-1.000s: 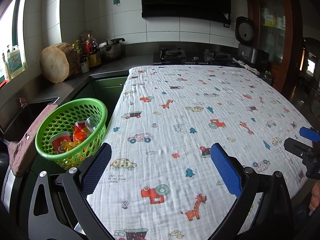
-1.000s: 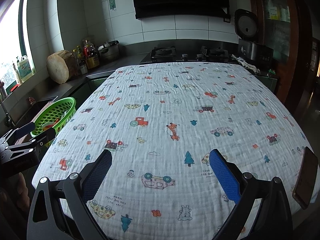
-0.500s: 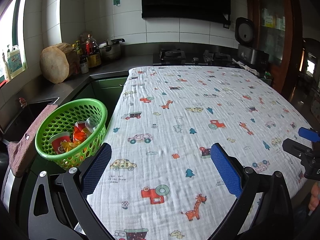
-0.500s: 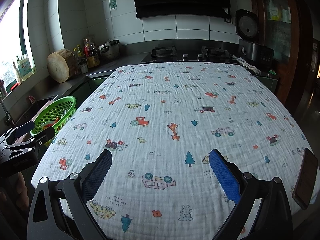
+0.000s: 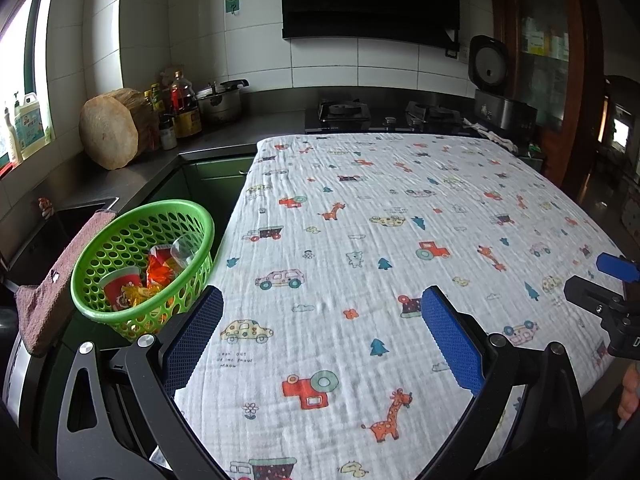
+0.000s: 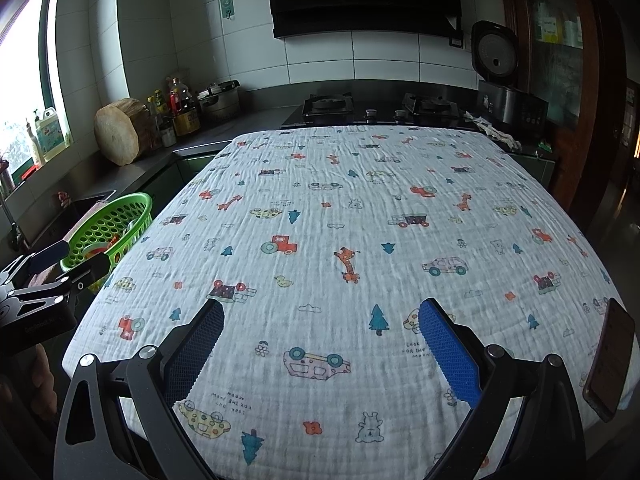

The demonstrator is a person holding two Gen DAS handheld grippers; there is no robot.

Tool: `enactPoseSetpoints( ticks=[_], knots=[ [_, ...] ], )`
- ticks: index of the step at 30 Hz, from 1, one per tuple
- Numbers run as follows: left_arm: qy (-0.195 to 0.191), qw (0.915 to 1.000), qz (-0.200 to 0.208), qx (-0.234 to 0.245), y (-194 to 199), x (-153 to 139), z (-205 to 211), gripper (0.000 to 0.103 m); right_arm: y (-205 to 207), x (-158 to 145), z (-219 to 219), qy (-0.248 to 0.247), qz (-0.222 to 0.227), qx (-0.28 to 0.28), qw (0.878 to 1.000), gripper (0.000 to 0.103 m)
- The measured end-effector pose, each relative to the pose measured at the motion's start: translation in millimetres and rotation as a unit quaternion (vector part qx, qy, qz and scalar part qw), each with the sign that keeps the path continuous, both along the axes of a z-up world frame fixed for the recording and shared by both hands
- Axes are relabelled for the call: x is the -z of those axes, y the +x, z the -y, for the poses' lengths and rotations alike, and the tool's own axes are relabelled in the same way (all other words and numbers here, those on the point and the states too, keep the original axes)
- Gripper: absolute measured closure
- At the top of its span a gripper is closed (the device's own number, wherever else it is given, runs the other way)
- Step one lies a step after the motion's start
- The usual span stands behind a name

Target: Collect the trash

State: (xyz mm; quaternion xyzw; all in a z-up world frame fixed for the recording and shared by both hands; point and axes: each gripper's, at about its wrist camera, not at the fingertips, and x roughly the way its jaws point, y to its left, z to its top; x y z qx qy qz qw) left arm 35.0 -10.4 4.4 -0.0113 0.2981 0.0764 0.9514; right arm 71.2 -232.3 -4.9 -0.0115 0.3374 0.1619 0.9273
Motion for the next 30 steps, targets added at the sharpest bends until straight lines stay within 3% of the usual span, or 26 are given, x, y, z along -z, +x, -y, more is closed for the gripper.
enactPoseSetpoints(
  ticks=[30],
  knots=[
    [0.001, 0.9999, 0.010, 0.010, -2.7, -2.1, 2.0, 0.005, 0.5, -1.9, -4.0, -0.005, 0.003, -0.005, 1.000, 0.008]
  ],
)
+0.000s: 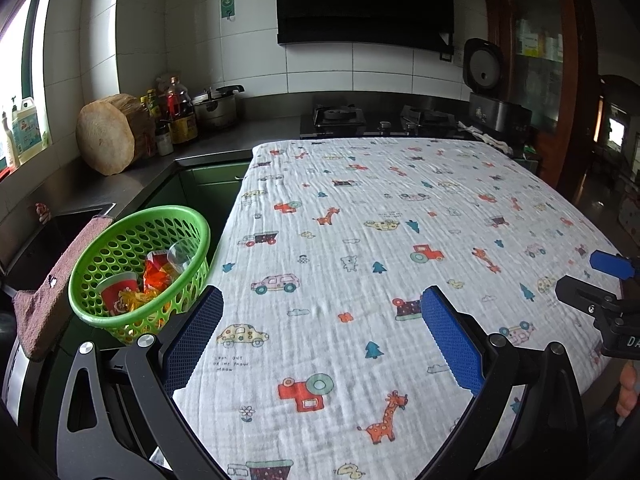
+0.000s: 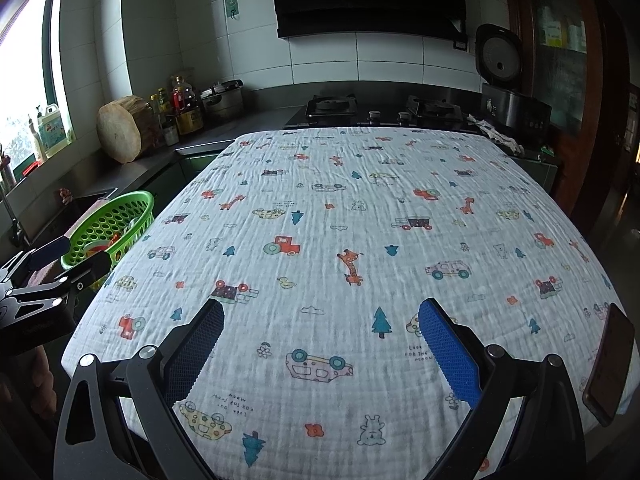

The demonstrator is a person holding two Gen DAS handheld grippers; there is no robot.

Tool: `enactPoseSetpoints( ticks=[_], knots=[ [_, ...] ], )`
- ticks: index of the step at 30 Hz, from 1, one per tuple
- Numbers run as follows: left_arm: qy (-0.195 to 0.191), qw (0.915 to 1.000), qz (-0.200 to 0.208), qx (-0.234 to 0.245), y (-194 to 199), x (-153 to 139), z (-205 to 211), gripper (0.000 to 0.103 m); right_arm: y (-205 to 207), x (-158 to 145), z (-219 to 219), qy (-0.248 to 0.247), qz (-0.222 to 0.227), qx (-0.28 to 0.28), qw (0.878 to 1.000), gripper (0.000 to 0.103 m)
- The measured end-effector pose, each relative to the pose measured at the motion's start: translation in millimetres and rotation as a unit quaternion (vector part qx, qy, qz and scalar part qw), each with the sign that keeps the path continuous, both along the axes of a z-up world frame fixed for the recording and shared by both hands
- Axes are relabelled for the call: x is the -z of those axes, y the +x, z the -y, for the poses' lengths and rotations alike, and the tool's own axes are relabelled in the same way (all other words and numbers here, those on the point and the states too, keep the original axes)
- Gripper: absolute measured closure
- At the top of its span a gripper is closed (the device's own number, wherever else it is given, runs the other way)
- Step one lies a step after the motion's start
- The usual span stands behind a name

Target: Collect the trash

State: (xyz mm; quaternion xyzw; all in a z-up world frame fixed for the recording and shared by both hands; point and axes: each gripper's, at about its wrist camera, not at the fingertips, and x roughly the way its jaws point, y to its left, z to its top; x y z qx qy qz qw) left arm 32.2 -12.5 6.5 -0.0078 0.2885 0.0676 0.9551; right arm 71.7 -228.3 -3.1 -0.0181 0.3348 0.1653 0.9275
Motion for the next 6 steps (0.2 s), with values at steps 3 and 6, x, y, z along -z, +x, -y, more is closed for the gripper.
enactPoseSetpoints(
  ticks=[3, 6],
  knots=[
    [0.003, 1.0000, 0.001, 0.003, 0.5, 0.6, 2.1, 0.005, 2.4, 0.1, 1.5, -0.001, 0.001, -0.001, 1.000, 0.008],
    [0.001, 1.0000, 0.000, 0.006, 1.9, 1.9, 3.3, 0.005, 3.0, 0.5, 2.9, -0.001, 0.002, 0.000, 1.000, 0.008]
  ],
)
